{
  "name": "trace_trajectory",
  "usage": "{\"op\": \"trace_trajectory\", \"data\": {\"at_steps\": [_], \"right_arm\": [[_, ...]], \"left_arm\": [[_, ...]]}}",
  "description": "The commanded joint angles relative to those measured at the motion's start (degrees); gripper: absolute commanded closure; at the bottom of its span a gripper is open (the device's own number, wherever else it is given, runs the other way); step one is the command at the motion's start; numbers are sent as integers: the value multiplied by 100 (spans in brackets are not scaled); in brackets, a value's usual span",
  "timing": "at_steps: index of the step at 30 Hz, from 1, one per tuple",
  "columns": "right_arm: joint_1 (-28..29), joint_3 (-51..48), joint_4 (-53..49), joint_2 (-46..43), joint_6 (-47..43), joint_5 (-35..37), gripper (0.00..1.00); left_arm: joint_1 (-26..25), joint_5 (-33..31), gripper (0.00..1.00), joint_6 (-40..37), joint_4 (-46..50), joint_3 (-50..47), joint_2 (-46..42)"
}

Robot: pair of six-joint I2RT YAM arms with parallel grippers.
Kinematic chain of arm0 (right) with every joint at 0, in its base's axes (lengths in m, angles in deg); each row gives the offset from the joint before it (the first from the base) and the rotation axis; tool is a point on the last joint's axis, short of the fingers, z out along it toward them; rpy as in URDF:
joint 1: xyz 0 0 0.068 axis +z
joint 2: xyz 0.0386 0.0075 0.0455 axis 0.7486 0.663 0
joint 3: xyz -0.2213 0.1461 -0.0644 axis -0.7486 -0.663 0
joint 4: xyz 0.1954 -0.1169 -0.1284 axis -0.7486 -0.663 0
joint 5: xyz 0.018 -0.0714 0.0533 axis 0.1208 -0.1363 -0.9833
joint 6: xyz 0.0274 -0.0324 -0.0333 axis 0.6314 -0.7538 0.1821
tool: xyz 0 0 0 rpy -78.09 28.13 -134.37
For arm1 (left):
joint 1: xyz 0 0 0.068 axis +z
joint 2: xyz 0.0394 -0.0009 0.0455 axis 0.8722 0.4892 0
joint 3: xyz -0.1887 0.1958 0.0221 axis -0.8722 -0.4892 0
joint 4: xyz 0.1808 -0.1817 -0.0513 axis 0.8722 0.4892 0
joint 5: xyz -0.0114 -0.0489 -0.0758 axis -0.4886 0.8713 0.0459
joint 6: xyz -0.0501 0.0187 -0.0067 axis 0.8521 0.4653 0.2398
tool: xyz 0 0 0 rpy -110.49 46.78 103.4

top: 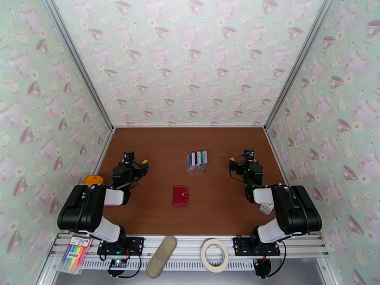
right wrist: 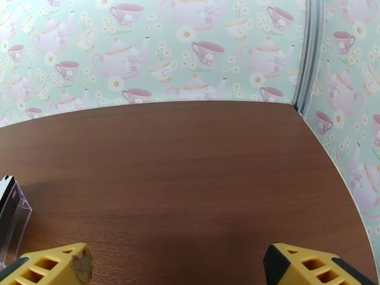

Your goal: Put the credit cards into the card holder

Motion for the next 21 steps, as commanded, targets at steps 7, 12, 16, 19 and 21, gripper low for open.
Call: {"op": "trace_trajectory", "data": {"at_steps": [7, 12, 16, 19, 21], "right_arm": [[-19, 118, 40, 62, 34, 68, 0], [-19, 119, 41, 59, 33, 64, 0], [-18, 115, 30, 67, 28, 69, 0], [-19, 130, 24, 60, 27, 64, 0], [-19, 126, 23, 65, 32, 72, 0]], "left_arm": [[10, 98, 0, -79, -40, 33, -6], [20, 107, 0, -67, -41, 27, -16], [36, 131, 0, -58, -37, 29, -11], [80, 205, 0, -32, -33, 29, -4], [102, 237, 0, -19, -41, 29, -4]]}}
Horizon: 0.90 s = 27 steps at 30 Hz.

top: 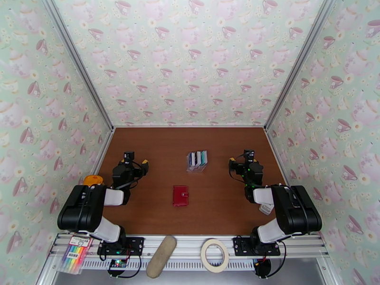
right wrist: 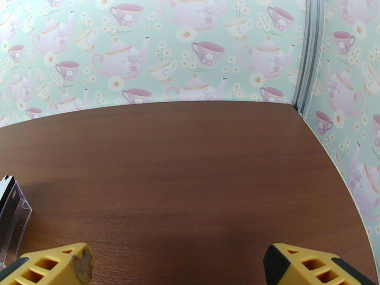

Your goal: Put the credit cards into the card holder

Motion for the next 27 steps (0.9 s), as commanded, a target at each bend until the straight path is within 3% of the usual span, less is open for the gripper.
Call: {"op": "trace_trajectory", "data": {"at_steps": [1, 7, 12, 17, 22, 27], "right_arm": [[-19, 130, 23, 66, 34, 64, 0], [-19, 118, 32, 63, 26, 76, 0], [-19, 59, 124, 37, 28, 110, 0], [83, -9, -120, -438, 187, 929, 0], [165, 822, -2665, -1368, 992, 1853, 0], [257, 1695, -4751, -1783, 2305, 2297, 0]], "left_arm": [[54, 183, 0, -21, -37, 33, -2], [55, 109, 0, -8, -52, 31, -3], [-52, -861, 0, 200, -474, -311, -316], [-454, -1920, 0, 94, 764, -230, -1544], [-1149, -2668, 0, 77, 1998, 7, -2564], [-1772, -2965, 0, 797, 3183, 446, -3030]]}}
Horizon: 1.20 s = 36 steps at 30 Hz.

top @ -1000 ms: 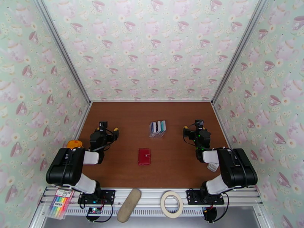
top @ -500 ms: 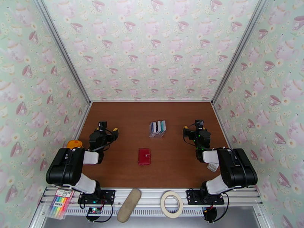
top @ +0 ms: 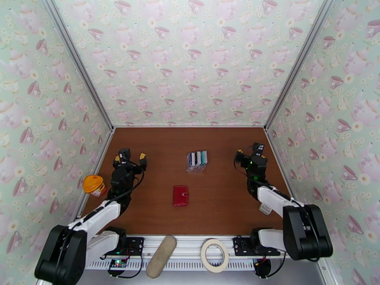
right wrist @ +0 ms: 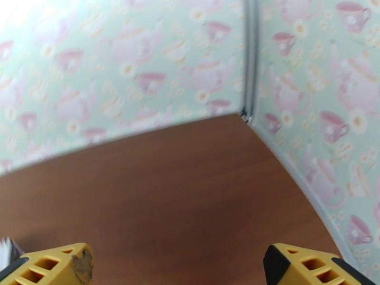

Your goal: Put the credit cards into the card holder

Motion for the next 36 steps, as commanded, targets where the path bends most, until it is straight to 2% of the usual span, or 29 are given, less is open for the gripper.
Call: {"op": "trace_trajectory", "data": {"at_steps": [1, 3, 5, 7, 9, 11, 13, 17, 21, 30, 33, 36], "right_arm": [[87, 588, -2302, -366, 1468, 540, 0], [87, 907, -3136, -530, 2031, 140, 0], [128, 686, -2959, -757, 2179, -626, 0], [344, 529, -2866, -1063, 2187, -887, 0], [726, 635, -3245, -1287, 2108, -611, 0], [1142, 735, -3583, -1478, 2034, -346, 0], [1579, 739, -3767, -1706, 1991, -21, 0], [2530, 924, -4240, -1860, 1855, 576, 0], [3360, 1263, -4912, -1522, 1930, 989, 0], [5030, 2082, -5492, 81, 2256, 1319, 3], [5418, 2326, -5660, 479, 2543, 1520, 6], [5683, 2513, -5727, 853, 2775, 1403, 9]], "left_arm": [[-403, -436, 0, 543, 1413, 503, -204], [-548, -338, 0, 1045, 1979, 787, -251], [-765, -60, 0, 1162, 2109, 881, -244], [-1074, 233, 0, 1163, 2131, 873, -267], [-1378, 162, 0, 1462, 2252, 892, -284], [-1538, 153, 0, 1894, 2759, 1075, -216], [-1593, 419, 0, 2162, 3192, 1213, -157], [-1746, 1105, 0, 2363, 3081, 935, -306], [-1756, 1497, 0, 2462, 3232, 805, -245], [-1692, 2628, 14, 2594, 2873, 889, 883], [-1579, 3205, 21, 2644, 2686, 1014, 1429], [-1417, 3881, 30, 2774, 2562, 1165, 1920]]}}
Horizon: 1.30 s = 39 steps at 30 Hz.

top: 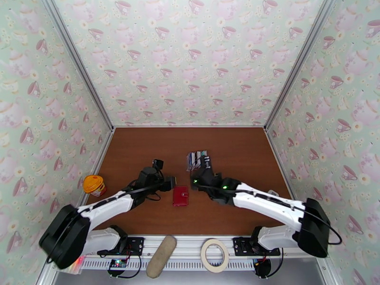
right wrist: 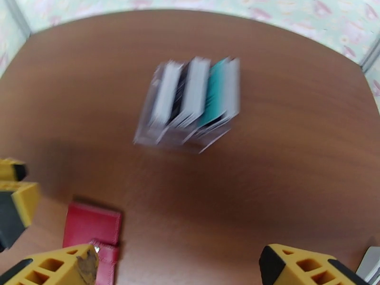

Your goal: Put the credit cards into the card holder

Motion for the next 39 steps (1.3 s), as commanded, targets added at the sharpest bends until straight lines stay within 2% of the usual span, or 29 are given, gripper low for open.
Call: {"op": "trace_trajectory", "data": {"at_steps": [1, 5, 15, 19, 39], "right_arm": [[248, 356, -302, 321, 421, 89, 13], [601, 632, -397, 827, 564, 14, 25], [918, 974, -235, 1733, 770, -394, 50], [918, 1057, -177, 1989, 790, -507, 51], [824, 1352, 40, 2807, 843, -681, 51]], "left_arm": [[152, 984, 33, 174, -261, 297, 388], [163, 1252, 43, 194, -148, 434, 682], [181, 1459, 57, 187, 149, 601, 1046], [183, 1501, 61, 151, 287, 665, 1155], [190, 1435, 64, 73, 509, 539, 1451]]}}
